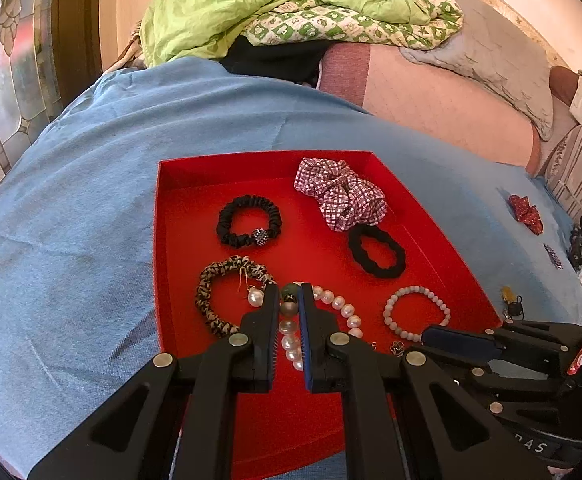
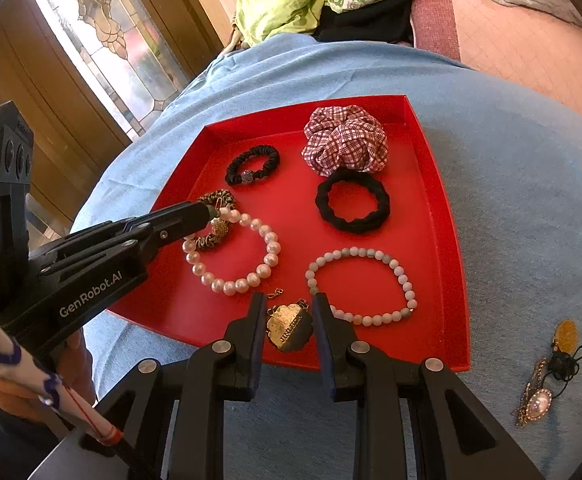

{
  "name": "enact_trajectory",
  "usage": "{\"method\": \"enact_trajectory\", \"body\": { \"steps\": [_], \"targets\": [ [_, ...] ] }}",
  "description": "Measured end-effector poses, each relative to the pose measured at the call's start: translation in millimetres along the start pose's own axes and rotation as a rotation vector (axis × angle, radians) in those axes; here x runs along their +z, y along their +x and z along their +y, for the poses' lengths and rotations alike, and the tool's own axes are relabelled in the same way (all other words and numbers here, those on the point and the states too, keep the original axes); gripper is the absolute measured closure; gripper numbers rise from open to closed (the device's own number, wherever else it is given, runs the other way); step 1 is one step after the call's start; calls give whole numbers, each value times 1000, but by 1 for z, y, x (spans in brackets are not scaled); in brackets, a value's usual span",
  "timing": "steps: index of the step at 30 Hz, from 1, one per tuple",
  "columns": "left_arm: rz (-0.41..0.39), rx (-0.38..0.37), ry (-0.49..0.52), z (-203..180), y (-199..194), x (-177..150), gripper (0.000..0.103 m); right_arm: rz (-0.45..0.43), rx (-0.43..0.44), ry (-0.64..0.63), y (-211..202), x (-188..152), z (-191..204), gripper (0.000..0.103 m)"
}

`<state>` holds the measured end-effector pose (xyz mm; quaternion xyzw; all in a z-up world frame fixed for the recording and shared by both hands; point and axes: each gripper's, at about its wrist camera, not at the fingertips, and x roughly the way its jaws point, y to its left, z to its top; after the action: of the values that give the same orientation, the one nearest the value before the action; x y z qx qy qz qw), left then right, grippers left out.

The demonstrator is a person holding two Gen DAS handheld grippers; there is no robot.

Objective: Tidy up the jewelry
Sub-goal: 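Carry both items over the red tray and open both tools, then grasp the round gold pendant with the right tool while the left tool grasps the silver pendant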

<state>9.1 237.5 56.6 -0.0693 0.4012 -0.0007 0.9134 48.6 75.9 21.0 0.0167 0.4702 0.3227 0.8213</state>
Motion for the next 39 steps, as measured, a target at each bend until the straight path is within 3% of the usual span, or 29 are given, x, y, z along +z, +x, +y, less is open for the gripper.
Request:
{"method": "enact_trajectory", "body": {
  "steps": [6, 10, 17, 27, 31, 34, 39],
  "targets": [
    [-5, 3, -14, 2, -1, 0, 94, 2, 3, -2, -1, 0, 1, 75],
    [-38, 16, -30, 3, -7, 1, 71, -2, 12, -4, -4, 0, 2, 72],
    [-117, -8, -35, -10, -19, 9, 71, -85, 40, 22, -46, 10, -9, 72],
    [-130, -131, 88, -76, -17, 9, 71, -222, -51, 247, -151, -4, -114, 72],
    [-115, -146, 172, -104, -12, 3, 71, -127, -116, 355, -138, -18, -156, 72],
    [-99, -156, 186, -112, -8, 2, 71, -52, -104, 416, -118, -27, -176, 72],
    [-86, -157, 201, -115, -4, 0, 71, -29, -105, 414, -97, -21, -178, 72]
  ]
}}
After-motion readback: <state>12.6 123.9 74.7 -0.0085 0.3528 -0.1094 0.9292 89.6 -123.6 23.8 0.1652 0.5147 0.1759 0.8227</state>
